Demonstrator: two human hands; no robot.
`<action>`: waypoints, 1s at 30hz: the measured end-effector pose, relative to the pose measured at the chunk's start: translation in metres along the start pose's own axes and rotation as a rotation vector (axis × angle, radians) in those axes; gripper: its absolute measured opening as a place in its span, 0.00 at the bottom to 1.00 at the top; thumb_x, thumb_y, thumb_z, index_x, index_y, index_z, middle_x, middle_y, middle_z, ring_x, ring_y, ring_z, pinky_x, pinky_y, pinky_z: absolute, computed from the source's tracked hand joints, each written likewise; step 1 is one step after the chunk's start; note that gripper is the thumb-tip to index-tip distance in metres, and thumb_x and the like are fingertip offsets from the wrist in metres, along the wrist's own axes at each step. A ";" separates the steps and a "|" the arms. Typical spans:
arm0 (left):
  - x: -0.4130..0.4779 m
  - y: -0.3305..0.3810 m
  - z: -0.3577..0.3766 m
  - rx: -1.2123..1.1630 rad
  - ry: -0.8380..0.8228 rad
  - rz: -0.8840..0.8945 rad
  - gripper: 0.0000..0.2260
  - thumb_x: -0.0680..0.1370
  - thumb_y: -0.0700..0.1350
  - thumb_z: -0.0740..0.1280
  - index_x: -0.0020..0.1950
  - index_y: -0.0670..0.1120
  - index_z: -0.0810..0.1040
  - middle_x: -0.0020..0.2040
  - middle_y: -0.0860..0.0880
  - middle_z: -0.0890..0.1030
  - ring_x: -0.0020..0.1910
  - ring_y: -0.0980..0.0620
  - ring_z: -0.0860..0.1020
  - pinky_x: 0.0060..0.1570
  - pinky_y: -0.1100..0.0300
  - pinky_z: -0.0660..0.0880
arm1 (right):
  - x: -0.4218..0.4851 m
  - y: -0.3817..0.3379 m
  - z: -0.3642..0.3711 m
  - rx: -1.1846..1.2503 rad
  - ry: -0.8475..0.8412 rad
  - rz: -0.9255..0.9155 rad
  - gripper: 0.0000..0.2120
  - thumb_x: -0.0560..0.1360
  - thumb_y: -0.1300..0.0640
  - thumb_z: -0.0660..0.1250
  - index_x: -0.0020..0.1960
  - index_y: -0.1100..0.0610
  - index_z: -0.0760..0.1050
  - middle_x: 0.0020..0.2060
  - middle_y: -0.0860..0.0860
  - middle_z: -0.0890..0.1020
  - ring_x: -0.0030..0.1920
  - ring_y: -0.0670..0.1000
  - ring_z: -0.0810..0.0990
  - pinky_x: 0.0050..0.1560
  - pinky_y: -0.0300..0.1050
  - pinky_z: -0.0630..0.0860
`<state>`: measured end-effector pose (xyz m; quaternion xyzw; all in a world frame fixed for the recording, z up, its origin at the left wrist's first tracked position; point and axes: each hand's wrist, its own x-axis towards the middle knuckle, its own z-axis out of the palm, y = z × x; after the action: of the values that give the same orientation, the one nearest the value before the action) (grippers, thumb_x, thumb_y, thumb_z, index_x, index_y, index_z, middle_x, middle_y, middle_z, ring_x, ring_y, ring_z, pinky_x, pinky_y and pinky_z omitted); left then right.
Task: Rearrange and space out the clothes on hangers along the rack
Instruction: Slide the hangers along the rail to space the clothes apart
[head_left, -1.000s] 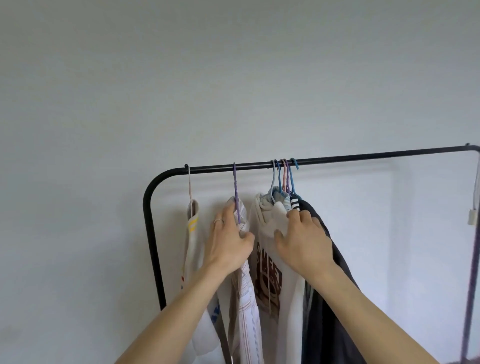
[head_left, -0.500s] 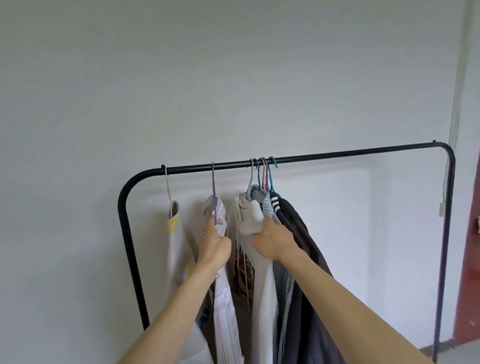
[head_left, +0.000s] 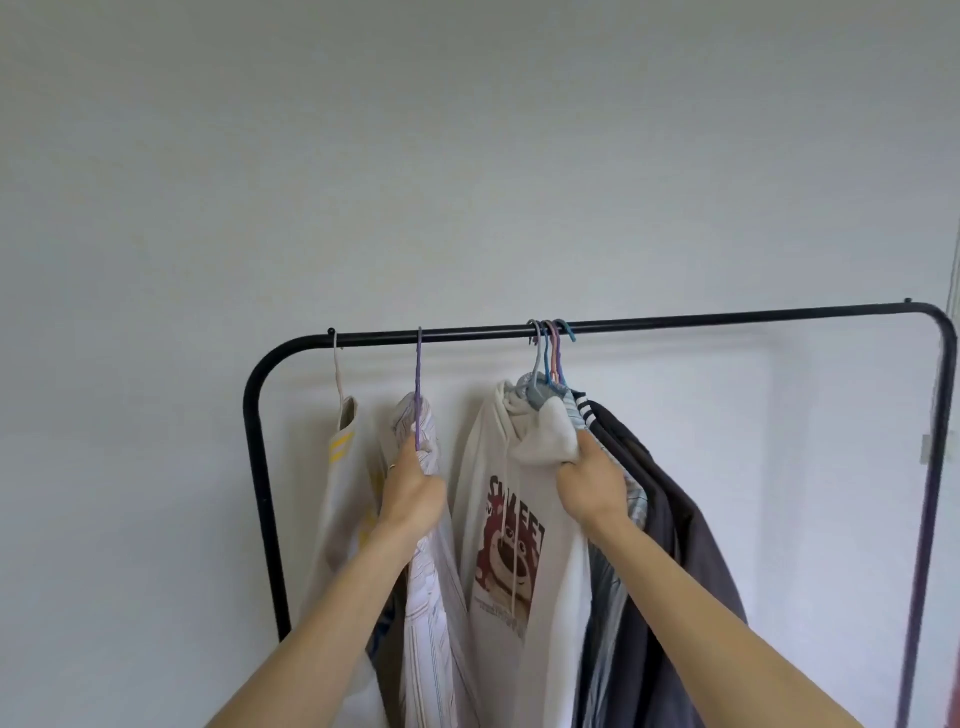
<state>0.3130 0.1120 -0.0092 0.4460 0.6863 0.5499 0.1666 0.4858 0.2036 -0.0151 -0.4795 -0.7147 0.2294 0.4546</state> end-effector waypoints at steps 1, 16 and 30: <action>0.000 0.001 0.000 0.005 0.009 -0.010 0.35 0.75 0.29 0.52 0.80 0.52 0.57 0.76 0.49 0.66 0.74 0.46 0.65 0.67 0.59 0.63 | 0.003 0.003 -0.005 -0.004 0.010 0.007 0.18 0.73 0.66 0.56 0.62 0.58 0.72 0.49 0.59 0.81 0.46 0.61 0.77 0.42 0.49 0.71; -0.012 0.012 0.010 0.049 0.026 -0.074 0.32 0.74 0.30 0.52 0.78 0.48 0.61 0.73 0.45 0.68 0.71 0.42 0.67 0.70 0.46 0.66 | 0.006 0.011 -0.006 -0.152 0.017 -0.052 0.14 0.72 0.62 0.56 0.56 0.59 0.69 0.46 0.60 0.78 0.45 0.62 0.76 0.37 0.47 0.64; -0.016 0.016 0.005 0.055 0.017 -0.003 0.36 0.76 0.29 0.51 0.81 0.53 0.51 0.76 0.46 0.64 0.64 0.45 0.73 0.55 0.55 0.76 | -0.007 -0.022 0.014 -0.140 -0.012 -0.142 0.18 0.75 0.59 0.56 0.64 0.54 0.70 0.49 0.58 0.74 0.42 0.60 0.72 0.41 0.47 0.69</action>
<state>0.3327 0.1023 -0.0010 0.4447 0.7031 0.5343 0.1496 0.4646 0.1899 -0.0081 -0.4572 -0.7637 0.1488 0.4309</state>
